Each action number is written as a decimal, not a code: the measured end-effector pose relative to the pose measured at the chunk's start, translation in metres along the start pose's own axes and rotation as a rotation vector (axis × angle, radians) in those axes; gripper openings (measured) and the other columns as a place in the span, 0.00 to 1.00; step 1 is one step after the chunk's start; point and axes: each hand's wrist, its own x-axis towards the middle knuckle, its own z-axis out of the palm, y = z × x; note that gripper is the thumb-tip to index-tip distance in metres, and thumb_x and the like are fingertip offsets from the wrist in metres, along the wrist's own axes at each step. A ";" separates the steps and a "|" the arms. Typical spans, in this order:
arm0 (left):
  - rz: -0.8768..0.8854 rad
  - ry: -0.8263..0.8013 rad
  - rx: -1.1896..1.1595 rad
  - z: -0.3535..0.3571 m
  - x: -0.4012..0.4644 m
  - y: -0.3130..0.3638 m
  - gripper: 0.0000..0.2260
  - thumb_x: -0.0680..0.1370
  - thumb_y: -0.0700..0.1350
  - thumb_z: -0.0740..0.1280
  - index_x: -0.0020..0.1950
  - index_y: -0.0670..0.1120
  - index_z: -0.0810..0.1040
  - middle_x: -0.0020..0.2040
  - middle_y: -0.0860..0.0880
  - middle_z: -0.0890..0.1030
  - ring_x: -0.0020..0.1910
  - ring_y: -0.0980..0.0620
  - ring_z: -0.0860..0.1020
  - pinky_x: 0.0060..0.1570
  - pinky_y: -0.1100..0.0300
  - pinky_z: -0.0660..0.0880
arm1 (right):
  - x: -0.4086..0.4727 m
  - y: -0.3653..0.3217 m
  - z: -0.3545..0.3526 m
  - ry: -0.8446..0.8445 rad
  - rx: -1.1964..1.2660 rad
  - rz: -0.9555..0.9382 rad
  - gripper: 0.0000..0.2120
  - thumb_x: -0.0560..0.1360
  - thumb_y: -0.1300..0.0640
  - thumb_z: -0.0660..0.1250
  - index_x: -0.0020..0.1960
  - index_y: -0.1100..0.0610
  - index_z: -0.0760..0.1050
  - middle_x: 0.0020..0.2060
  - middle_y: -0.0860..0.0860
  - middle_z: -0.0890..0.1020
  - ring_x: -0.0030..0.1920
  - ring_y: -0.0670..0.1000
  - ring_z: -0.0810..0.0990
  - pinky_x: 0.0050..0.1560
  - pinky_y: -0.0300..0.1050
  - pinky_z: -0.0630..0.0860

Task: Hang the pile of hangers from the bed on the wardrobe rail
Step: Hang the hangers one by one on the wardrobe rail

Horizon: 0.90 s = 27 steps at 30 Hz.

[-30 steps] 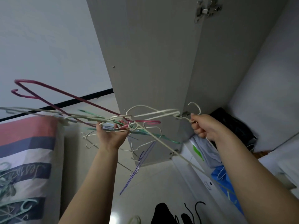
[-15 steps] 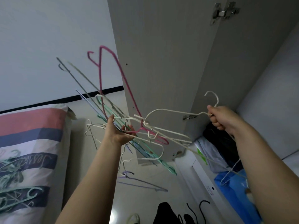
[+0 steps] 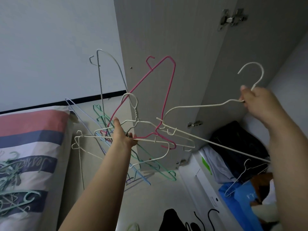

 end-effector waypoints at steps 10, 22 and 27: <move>0.149 0.326 -0.028 0.019 -0.005 -0.018 0.50 0.64 0.75 0.65 0.77 0.47 0.58 0.77 0.47 0.61 0.72 0.38 0.64 0.69 0.42 0.65 | -0.034 -0.005 0.028 0.272 0.139 -0.193 0.21 0.81 0.49 0.55 0.41 0.61 0.78 0.34 0.57 0.77 0.43 0.62 0.79 0.39 0.41 0.62; 0.197 0.431 0.207 0.025 0.001 -0.040 0.46 0.68 0.74 0.63 0.72 0.41 0.62 0.71 0.40 0.68 0.67 0.38 0.68 0.66 0.45 0.66 | -0.049 -0.035 0.028 0.524 -0.219 -0.724 0.26 0.83 0.47 0.50 0.33 0.60 0.71 0.18 0.57 0.70 0.19 0.61 0.72 0.24 0.41 0.62; 0.203 0.418 0.214 0.027 -0.002 -0.040 0.46 0.68 0.74 0.62 0.72 0.41 0.61 0.71 0.40 0.67 0.67 0.38 0.68 0.67 0.44 0.65 | -0.058 -0.056 0.022 0.577 -0.247 -0.872 0.23 0.82 0.50 0.54 0.32 0.59 0.70 0.17 0.55 0.67 0.17 0.59 0.69 0.24 0.38 0.60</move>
